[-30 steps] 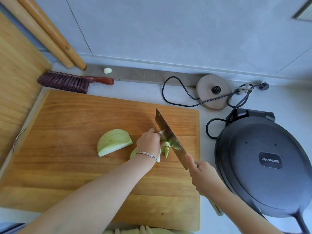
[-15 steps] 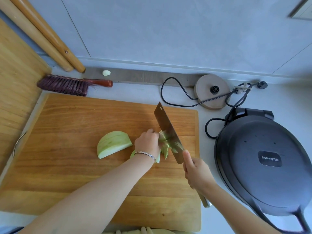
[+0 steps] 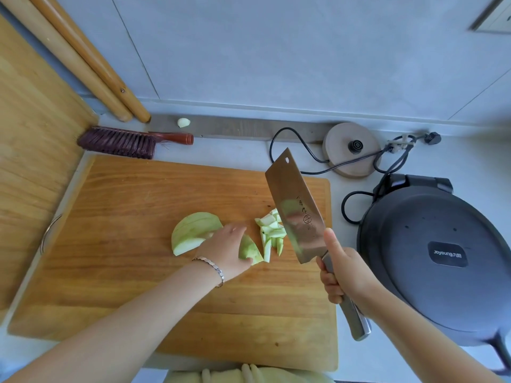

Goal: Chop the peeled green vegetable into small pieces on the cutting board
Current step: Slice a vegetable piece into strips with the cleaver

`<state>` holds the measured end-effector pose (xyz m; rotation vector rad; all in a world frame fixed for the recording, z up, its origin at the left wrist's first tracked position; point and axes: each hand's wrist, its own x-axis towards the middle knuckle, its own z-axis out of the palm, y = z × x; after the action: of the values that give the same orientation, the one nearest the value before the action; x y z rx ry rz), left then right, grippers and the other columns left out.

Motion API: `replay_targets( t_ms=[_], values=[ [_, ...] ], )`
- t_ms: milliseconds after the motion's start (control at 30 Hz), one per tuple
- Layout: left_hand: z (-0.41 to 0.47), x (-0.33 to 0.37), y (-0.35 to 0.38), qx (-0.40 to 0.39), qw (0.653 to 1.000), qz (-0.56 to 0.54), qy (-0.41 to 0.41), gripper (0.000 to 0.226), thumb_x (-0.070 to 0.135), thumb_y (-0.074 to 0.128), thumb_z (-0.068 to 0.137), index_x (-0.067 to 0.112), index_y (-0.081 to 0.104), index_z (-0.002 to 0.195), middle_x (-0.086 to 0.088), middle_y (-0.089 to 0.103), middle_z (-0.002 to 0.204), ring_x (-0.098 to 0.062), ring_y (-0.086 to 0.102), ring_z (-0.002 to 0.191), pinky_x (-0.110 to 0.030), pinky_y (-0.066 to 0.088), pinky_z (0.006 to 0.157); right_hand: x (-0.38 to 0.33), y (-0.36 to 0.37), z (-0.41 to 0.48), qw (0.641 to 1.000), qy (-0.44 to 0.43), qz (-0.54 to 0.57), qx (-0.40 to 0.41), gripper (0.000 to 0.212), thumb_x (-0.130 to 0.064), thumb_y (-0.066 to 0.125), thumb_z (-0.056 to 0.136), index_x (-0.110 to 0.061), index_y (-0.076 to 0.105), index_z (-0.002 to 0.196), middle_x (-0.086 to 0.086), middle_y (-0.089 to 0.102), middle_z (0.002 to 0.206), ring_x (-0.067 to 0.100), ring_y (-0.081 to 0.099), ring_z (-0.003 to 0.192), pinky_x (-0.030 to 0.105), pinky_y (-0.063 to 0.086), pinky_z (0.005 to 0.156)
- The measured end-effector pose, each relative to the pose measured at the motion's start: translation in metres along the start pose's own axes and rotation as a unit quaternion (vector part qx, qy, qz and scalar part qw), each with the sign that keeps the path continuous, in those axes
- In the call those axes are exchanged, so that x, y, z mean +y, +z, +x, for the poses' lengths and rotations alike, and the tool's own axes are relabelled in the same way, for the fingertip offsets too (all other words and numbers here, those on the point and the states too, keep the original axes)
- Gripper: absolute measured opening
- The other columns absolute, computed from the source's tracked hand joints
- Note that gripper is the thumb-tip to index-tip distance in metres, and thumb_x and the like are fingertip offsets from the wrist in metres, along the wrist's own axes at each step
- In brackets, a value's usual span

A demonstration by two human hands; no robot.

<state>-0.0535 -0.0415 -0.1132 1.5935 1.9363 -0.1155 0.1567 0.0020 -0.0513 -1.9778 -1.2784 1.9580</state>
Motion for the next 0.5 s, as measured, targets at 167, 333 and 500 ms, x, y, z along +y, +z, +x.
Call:
replay_targets(
  t_ms=[167, 333, 500],
  values=[
    [0.0, -0.002, 0.01, -0.018, 0.999, 0.047, -0.013, 0.074, 0.048, 0.059, 0.078, 0.026, 0.024, 0.14, 0.001, 0.038, 0.137, -0.02, 0.039, 0.124, -0.034, 0.046, 0.092, 0.0, 0.005, -0.006, 1.0, -0.006, -0.019, -0.007, 0.058, -0.064, 0.03, 0.09, -0.011, 0.038, 0.068, 0.001, 0.028, 0.048, 0.013, 0.022, 0.038, 0.021, 0.023, 0.042],
    [-0.004, 0.008, 0.023, 0.029, 0.992, -0.033, -0.118, 0.067, 0.042, 0.06, 0.079, 0.021, 0.032, 0.136, -0.004, 0.042, 0.13, -0.026, 0.045, 0.115, -0.032, 0.045, 0.087, 0.007, 0.009, -0.011, 0.999, -0.001, -0.039, -0.011, 0.058, -0.064, 0.03, 0.089, -0.011, 0.038, 0.066, 0.001, 0.029, 0.047, 0.013, 0.023, 0.037, 0.021, 0.024, 0.041],
    [-0.008, 0.014, 0.023, 0.045, 0.974, -0.092, -0.202, 0.06, 0.048, 0.058, 0.079, 0.019, 0.039, 0.128, -0.009, 0.046, 0.125, -0.029, 0.051, 0.108, -0.034, 0.047, 0.082, 0.012, 0.015, -0.014, 0.999, 0.002, -0.052, -0.014, 0.059, -0.063, 0.03, 0.09, -0.012, 0.037, 0.061, 0.0, 0.03, 0.045, 0.013, 0.024, 0.036, 0.02, 0.025, 0.04]
  ],
)
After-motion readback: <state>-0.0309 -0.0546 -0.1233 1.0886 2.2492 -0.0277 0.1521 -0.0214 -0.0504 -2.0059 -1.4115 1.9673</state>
